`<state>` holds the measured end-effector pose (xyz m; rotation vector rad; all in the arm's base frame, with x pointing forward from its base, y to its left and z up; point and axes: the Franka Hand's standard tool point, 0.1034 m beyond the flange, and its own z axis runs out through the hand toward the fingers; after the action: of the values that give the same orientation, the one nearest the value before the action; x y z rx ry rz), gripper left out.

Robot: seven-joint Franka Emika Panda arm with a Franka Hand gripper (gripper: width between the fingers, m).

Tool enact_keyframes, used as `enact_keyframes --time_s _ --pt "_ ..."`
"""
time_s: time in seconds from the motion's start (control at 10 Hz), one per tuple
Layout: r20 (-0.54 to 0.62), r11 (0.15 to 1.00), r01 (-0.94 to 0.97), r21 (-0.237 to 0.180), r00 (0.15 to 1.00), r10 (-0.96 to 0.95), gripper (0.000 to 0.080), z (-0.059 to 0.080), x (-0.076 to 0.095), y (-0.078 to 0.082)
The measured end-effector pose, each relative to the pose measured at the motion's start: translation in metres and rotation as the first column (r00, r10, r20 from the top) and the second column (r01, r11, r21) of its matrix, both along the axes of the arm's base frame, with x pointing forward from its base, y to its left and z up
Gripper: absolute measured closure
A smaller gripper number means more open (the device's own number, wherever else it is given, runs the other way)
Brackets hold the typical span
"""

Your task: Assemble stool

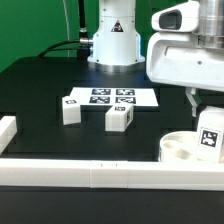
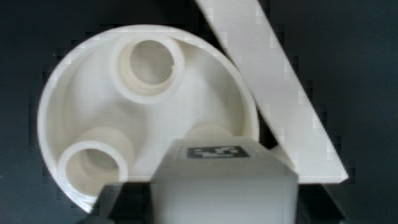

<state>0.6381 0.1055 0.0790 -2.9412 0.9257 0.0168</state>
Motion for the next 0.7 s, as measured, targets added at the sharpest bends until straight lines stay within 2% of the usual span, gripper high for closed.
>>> enact_keyframes --time_s 0.2,0.7 --pt "-0.007 0.986 0.164 0.013 0.986 -0.164 0.0459 0.0001 0.0003 0.0031" --pt "-0.032 0.909 0.416 0.027 0.909 -0.415 0.0459 0.0003 0.0001 0.0082"
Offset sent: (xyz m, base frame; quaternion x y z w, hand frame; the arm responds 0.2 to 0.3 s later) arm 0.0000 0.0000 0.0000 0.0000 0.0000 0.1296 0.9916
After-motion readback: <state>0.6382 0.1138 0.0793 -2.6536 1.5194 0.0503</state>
